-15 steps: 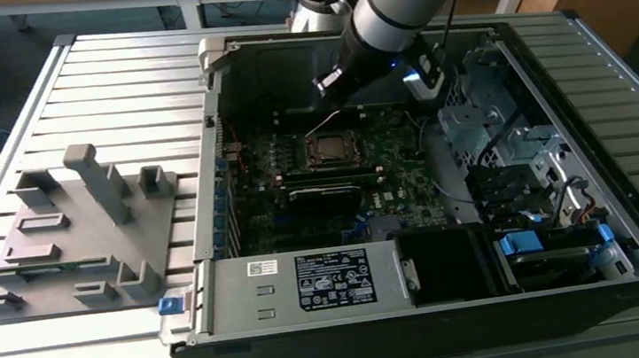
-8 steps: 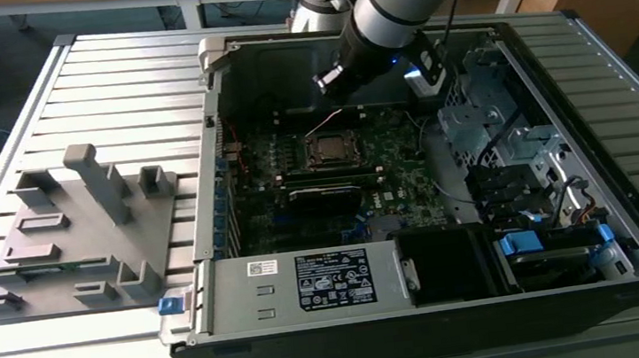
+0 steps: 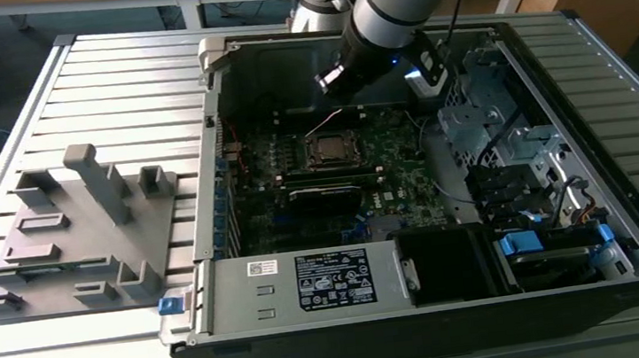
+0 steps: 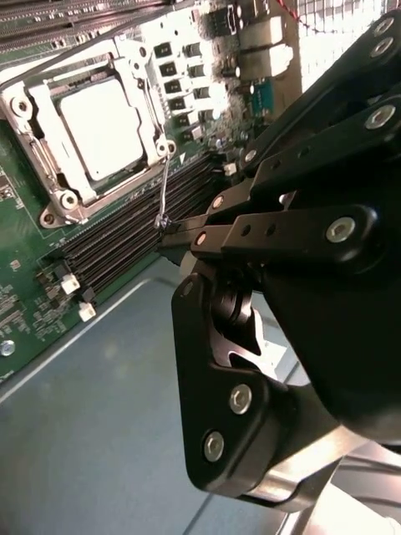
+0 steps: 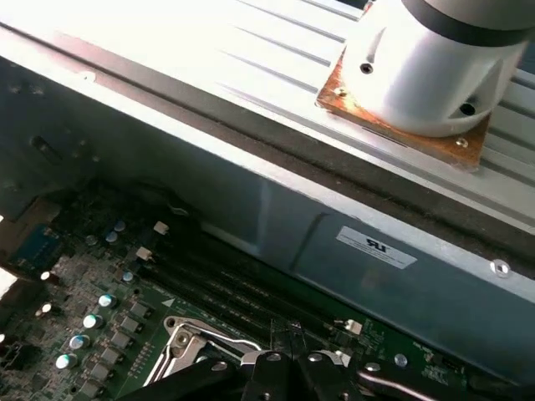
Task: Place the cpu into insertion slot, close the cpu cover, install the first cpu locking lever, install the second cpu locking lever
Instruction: 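Install the first cpu locking lever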
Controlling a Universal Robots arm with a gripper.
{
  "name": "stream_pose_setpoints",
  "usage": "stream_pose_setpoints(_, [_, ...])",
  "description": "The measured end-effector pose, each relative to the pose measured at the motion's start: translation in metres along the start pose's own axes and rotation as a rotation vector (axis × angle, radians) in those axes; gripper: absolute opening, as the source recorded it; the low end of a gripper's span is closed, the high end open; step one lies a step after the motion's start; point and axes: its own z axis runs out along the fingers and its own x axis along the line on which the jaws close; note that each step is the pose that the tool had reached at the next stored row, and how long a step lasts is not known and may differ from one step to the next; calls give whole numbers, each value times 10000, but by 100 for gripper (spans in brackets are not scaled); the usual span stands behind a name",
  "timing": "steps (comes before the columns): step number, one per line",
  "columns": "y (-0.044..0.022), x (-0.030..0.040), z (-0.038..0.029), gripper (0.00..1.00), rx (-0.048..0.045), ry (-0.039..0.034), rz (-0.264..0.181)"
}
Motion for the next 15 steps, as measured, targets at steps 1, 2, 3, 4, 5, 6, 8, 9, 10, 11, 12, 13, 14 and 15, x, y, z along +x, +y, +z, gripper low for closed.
stream_pose_setpoints(1, [0, 0, 1, 10, 11, -52, 106])
stream_pose_setpoints(2, [-1, 0, 2, 10, 21, -109, 232])
stream_pose_setpoints(3, [-1, 0, 3, 10, 33, -177, 390])
stream_pose_setpoints(4, [-2, 0, 3, 10, 42, -246, 549])
stream_pose_setpoints(5, [-2, 0, 4, 10, 51, -276, 621])
stream_pose_setpoints(6, [-2, -1, 4, 10, 51, -276, 622])
stream_pose_setpoints(8, [-2, 0, 4, 10, 51, -277, 625])
stream_pose_setpoints(9, [-2, 0, 4, 10, 53, -280, 632])
stream_pose_setpoints(10, [-3, 1, 6, 10, 64, -310, 693])
stream_pose_setpoints(11, [-3, 1, 8, 10, 84, -377, 837])
stream_pose_setpoints(12, [-4, 1, 10, 10, 103, -445, 984])
stream_pose_setpoints(13, [-5, 1, 12, 10, 123, -514, 1133])
stream_pose_setpoints(14, [-6, 0, 14, 10, 144, -584, 1286])
stream_pose_setpoints(15, [-7, 1, 16, 10, 167, -654, 1435])
